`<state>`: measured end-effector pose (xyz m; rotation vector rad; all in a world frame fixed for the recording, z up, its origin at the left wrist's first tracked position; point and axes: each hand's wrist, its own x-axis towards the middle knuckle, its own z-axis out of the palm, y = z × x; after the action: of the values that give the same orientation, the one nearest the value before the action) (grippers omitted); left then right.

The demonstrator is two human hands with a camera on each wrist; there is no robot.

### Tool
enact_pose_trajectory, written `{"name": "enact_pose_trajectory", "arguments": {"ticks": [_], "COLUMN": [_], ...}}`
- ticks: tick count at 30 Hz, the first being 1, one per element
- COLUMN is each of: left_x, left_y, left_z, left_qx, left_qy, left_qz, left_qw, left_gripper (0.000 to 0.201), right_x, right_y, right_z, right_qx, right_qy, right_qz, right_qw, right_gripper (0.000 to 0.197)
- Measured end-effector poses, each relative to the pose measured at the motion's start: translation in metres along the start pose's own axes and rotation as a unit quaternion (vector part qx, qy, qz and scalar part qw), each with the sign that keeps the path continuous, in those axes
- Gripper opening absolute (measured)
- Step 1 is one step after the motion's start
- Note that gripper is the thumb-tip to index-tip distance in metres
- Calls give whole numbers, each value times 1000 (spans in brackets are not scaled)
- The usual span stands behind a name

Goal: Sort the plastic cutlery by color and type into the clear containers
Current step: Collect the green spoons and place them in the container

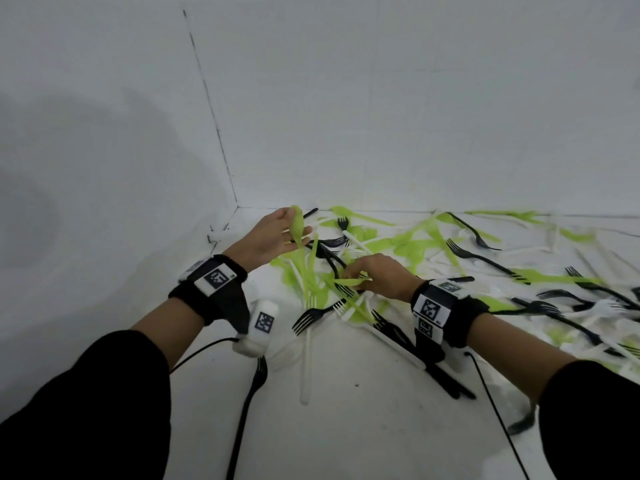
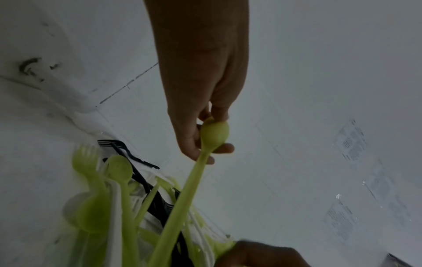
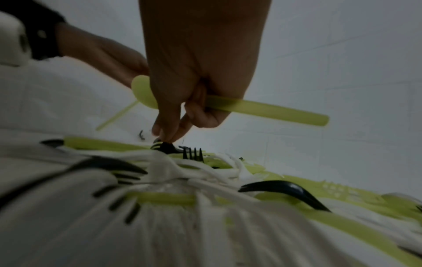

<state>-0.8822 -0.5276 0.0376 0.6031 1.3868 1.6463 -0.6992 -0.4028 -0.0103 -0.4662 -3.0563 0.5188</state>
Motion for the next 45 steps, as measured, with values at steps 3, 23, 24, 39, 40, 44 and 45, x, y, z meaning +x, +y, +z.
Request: {"name": "enact_pose_trajectory", "arguments": {"ticks": [3, 23, 24, 39, 40, 44, 45], "left_x": [6, 10, 11, -4, -4, -8, -8], "left_y": [1, -27, -28, -35, -37, -47, -49], "left_z": [2, 6, 5, 7, 7, 6, 5], "left_qx": [-24, 552, 570, 808, 807, 803, 802], "left_qy": [15, -173, -196, -309, -307, -304, -304], "left_qz": [-11, 102, 109, 111, 121, 149, 150], "left_qw": [1000, 809, 790, 489, 489, 491, 492], "left_gripper": [22, 18, 16, 45, 41, 24, 25], "right_x": [0, -16, -15, -25, -24, -18, -17], "right_y": [2, 15, 15, 23, 22, 13, 12], "right_z": [-1, -5, -5, -35, -36, -30, -27], "right_qx": [-38, -203, -202, 109, 115, 95, 86], "right_qy": [-25, -83, -81, 180, 183, 167, 160], "right_qz": [-12, -57, -54, 98, 97, 126, 142], "right_qw": [999, 974, 974, 973, 972, 973, 973], "right_gripper": [34, 37, 35, 26, 27, 34, 38]}}
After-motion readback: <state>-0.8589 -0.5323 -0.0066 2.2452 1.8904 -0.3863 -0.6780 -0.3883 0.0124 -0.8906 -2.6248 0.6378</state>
